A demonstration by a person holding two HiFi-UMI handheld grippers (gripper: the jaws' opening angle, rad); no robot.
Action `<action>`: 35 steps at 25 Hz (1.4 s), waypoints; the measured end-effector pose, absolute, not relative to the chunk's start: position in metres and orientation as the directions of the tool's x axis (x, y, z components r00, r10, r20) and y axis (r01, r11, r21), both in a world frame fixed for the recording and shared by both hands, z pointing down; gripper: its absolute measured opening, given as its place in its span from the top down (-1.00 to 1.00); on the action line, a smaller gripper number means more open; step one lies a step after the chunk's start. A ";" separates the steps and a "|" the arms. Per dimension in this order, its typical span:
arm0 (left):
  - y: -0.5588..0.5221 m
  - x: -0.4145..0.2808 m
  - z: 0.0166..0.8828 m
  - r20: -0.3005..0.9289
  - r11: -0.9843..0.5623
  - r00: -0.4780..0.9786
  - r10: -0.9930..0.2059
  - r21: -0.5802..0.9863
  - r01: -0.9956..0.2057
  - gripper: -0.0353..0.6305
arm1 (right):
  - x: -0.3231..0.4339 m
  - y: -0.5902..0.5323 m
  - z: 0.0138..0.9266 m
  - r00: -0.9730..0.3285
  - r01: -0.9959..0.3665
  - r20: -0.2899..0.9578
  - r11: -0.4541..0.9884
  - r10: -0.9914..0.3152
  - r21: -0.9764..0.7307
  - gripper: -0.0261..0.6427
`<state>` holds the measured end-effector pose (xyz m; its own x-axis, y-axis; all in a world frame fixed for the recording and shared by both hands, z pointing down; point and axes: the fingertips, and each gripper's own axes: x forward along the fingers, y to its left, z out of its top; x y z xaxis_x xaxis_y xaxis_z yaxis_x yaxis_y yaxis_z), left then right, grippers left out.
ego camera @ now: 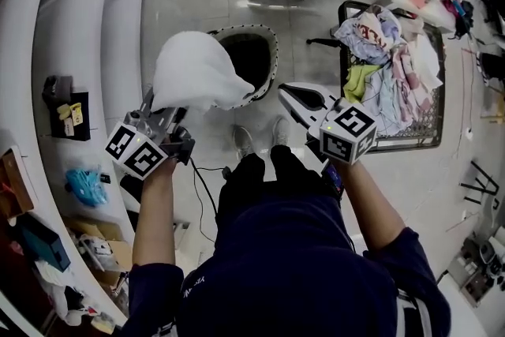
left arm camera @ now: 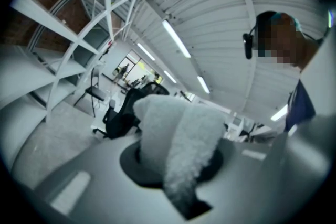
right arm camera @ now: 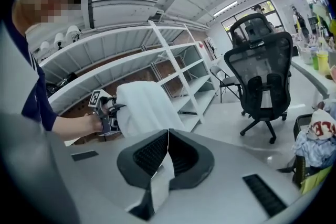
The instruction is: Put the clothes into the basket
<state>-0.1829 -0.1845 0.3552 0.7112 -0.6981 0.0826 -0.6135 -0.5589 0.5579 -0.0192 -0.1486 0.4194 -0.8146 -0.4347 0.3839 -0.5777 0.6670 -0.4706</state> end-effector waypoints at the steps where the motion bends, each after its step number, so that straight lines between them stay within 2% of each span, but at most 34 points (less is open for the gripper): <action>1: -0.189 -0.181 0.364 0.094 -0.551 0.710 -0.698 0.562 -0.617 0.75 | -0.018 -0.152 0.425 -0.814 -0.577 0.392 0.666 -0.428 -0.473 0.90; 12: -0.226 -0.157 0.468 0.239 -0.487 0.712 -0.660 0.586 -0.648 0.75 | -0.004 -0.173 0.484 -0.788 -0.601 0.489 0.641 -0.374 -0.478 0.90; 21: -0.244 -0.146 0.567 0.402 -0.395 0.678 -0.615 0.587 -0.707 0.75 | 0.007 -0.168 0.517 -0.781 -0.605 0.528 0.613 -0.333 -0.509 0.90; 35: -0.251 -0.136 0.723 0.638 -0.307 0.609 -0.471 0.529 -0.791 0.75 | 0.010 -0.169 0.551 -0.780 -0.598 0.560 0.595 -0.279 -0.537 0.90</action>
<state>-0.1361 -0.2510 0.7226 0.6093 -0.4707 0.6380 -0.7911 -0.3068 0.5292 0.0103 -0.1686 0.5513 -0.7802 -0.2790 0.5599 -0.5981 0.5949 -0.5370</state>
